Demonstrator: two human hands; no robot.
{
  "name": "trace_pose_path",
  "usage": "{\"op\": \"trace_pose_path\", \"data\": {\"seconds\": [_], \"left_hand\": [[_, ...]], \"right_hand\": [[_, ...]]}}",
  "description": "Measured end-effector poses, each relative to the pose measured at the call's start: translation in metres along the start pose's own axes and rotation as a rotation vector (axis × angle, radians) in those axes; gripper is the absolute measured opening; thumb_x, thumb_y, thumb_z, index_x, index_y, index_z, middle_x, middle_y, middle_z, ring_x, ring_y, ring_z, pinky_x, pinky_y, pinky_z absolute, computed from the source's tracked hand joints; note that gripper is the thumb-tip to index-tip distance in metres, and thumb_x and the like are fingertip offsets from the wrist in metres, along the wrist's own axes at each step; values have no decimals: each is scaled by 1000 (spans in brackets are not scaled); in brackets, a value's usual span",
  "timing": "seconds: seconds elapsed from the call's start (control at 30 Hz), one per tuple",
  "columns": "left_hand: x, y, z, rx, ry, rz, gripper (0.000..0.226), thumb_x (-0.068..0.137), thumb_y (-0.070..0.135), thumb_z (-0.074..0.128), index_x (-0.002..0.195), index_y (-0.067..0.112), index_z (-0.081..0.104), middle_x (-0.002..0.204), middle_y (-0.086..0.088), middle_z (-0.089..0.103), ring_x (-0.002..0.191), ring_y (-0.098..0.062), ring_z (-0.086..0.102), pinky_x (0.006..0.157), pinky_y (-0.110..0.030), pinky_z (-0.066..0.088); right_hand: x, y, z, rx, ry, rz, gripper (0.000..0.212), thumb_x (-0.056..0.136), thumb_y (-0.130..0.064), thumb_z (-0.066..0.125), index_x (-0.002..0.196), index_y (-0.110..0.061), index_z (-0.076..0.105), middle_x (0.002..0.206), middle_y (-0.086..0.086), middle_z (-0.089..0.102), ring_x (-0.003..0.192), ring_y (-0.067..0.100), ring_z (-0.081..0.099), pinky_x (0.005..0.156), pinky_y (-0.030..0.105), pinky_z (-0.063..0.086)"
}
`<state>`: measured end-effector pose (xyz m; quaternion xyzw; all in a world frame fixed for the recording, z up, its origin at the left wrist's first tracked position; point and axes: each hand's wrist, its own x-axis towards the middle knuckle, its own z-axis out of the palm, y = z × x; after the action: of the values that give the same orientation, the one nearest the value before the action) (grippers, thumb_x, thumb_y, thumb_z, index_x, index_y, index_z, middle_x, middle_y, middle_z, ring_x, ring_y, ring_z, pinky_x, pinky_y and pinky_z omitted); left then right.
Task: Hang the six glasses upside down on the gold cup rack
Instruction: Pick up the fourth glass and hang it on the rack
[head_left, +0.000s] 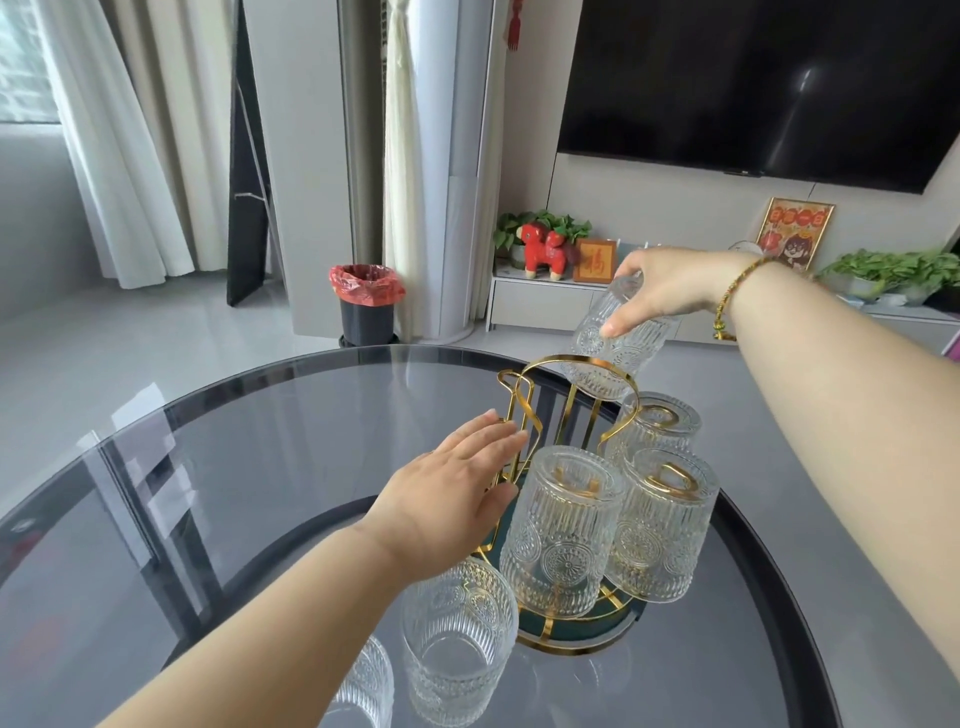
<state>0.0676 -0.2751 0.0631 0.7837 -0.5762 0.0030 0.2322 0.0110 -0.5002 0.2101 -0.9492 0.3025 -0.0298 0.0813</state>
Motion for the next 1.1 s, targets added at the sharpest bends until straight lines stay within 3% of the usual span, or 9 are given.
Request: {"op": "trace_pose_path", "data": {"seconds": [0.4, 0.67, 0.83, 0.93, 1.1], "left_hand": [[0, -1, 0, -2, -1, -10, 48, 93, 33, 33, 139, 33, 18, 150, 19, 19, 136, 6, -1, 107, -20, 23], [-1, -2, 1, -16, -6, -6, 47, 93, 32, 32, 139, 32, 19, 151, 19, 19, 134, 8, -2, 108, -21, 22], [0, -3, 3, -20, -7, 0, 47, 93, 31, 32, 139, 33, 18, 151, 19, 18, 123, 18, -7, 108, -20, 21], [0, -3, 3, -21, -4, 0, 48, 93, 32, 32, 139, 33, 18, 151, 19, 18, 118, 20, -9, 107, -19, 20], [-1, -1, 2, -16, -14, -8, 48, 94, 31, 32, 139, 31, 17, 152, 17, 16, 137, 5, -2, 110, -23, 19]], "right_hand": [[11, -5, 65, -35, -203, -70, 74, 67, -37, 72, 126, -9, 37, 131, 12, 45, 116, 26, 45, 92, 32, 39], [12, -7, 81, -101, -193, -90, 63, 67, -37, 72, 113, -4, 44, 97, 8, 47, 86, 20, 44, 66, 28, 37], [17, 1, 86, -68, -168, -105, 72, 66, -37, 72, 122, -7, 39, 124, 14, 49, 111, 28, 48, 94, 38, 42], [18, 6, 88, 21, -141, -79, 81, 64, -36, 74, 129, -11, 32, 135, 12, 43, 120, 27, 43, 100, 37, 38], [5, 15, 83, 191, -26, -48, 76, 68, -37, 70, 130, -13, 33, 139, 14, 39, 124, 29, 40, 101, 35, 34]]}}
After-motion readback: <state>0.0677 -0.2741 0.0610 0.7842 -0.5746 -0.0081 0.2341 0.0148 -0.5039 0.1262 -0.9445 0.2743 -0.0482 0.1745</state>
